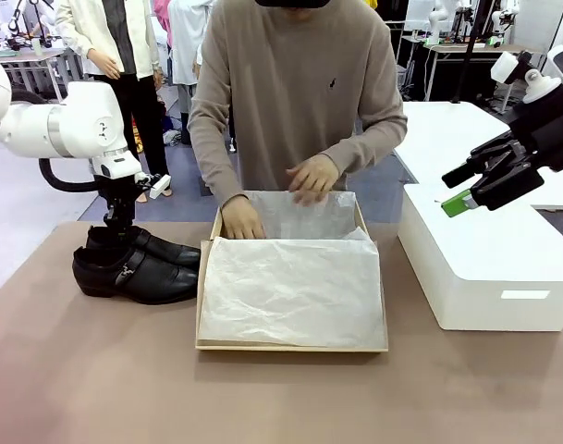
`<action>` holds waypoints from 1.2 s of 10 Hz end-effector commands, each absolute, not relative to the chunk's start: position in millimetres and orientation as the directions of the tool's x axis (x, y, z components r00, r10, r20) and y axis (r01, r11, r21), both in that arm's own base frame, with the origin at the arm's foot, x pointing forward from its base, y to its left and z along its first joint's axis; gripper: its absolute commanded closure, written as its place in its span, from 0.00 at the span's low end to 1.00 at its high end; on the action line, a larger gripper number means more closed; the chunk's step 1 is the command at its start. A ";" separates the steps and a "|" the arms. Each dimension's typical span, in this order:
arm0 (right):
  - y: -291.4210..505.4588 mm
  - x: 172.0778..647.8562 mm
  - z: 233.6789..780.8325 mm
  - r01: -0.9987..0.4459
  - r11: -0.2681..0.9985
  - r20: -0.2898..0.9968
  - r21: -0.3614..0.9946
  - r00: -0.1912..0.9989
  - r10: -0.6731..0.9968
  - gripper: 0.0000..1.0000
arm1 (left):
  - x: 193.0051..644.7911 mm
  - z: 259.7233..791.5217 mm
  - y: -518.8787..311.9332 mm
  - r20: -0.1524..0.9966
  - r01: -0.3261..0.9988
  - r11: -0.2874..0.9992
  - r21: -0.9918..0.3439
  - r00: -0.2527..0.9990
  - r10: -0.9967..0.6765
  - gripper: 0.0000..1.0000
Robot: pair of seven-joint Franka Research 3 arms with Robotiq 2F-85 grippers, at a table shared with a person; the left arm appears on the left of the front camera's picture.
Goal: Pack the shoes into the box.
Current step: Place one shoe of the Shoes into the Shoes Box.
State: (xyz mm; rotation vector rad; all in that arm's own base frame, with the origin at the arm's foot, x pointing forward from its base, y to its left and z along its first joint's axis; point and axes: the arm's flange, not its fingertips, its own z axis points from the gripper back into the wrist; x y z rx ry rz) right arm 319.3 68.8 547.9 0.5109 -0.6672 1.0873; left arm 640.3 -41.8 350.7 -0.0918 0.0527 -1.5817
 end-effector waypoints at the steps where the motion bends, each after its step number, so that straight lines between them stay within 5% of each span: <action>1: 68.9 323.0 547.9 -0.931 0.361 0.733 0.048 0.278 0.621 0.00 | 642.6 354.0 -39.2 0.020 0.994 -0.017 -0.104 -0.015 -1.000 1.00; 12: 68.9 323.0 547.9 -0.931 0.361 0.733 0.048 0.278 0.621 0.00 | 665.7 426.1 2.7 -0.040 0.995 0.080 0.053 0.082 -0.996 1.00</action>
